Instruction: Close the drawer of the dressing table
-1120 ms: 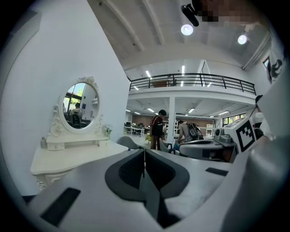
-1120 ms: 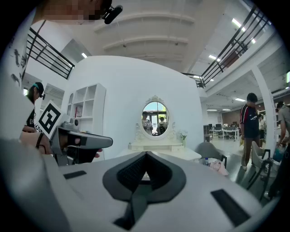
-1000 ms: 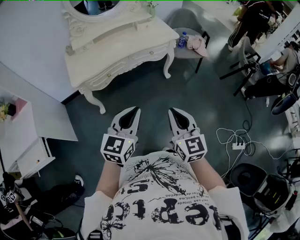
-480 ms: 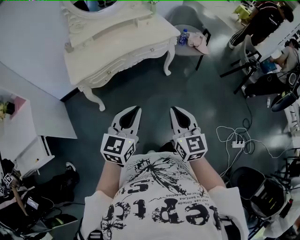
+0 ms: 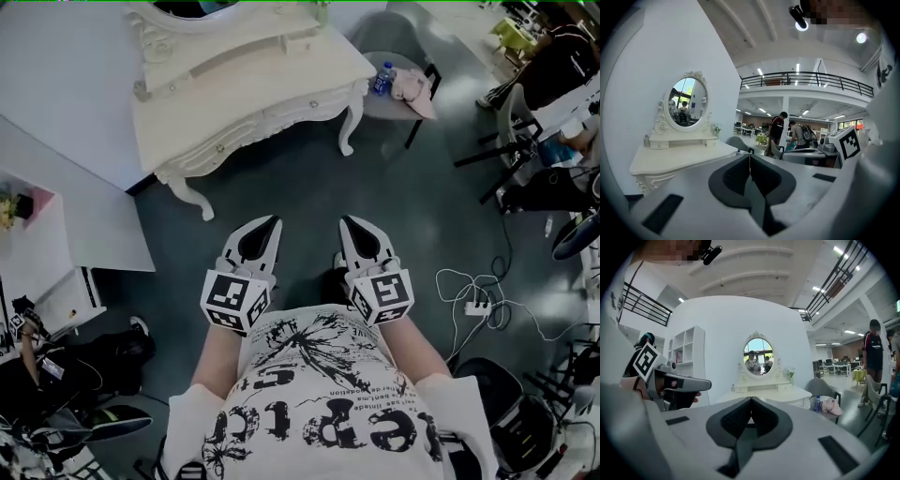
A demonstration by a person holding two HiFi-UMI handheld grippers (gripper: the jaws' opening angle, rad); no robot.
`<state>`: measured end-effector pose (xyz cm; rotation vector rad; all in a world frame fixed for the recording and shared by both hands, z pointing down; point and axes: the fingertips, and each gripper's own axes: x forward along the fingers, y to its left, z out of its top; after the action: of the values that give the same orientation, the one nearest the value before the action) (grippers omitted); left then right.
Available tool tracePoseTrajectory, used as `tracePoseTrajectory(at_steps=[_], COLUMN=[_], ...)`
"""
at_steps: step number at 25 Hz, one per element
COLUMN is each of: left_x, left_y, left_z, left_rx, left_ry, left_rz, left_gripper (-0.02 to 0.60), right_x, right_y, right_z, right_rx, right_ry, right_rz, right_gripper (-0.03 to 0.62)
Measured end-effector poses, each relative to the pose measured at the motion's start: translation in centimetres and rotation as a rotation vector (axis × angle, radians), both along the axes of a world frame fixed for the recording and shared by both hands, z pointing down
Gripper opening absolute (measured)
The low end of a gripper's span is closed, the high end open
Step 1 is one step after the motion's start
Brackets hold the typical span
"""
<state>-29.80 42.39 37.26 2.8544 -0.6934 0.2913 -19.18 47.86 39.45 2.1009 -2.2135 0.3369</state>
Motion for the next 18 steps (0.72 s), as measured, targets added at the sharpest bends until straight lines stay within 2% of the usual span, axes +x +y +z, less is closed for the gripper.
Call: tracePoseTrajectory(at_steps=[3, 11, 18], left_x=[2.9, 13.3, 19.8], left_y=[-2.4, -8.3, -12.7], left_z=[0.1, -0.6, -0.9], left_rx=[0.0, 0.017, 0.01], left_ry=[-0.003, 0.01, 0.03], left_rz=[-0.041, -0.128, -0.187], left_gripper=[0.02, 0.02, 0.02], right_x=[3.2, 14.3, 21.4], right_y=[-2.8, -10.1, -15.0], right_z=[0.0, -1.4, -0.8], right_rx=[0.003, 0.038, 0.002], right_ry=[-0.001, 0.025, 0.033], right_rz=[-0.039, -0.119, -0.167], right_gripper=[0.017, 0.017, 0.017])
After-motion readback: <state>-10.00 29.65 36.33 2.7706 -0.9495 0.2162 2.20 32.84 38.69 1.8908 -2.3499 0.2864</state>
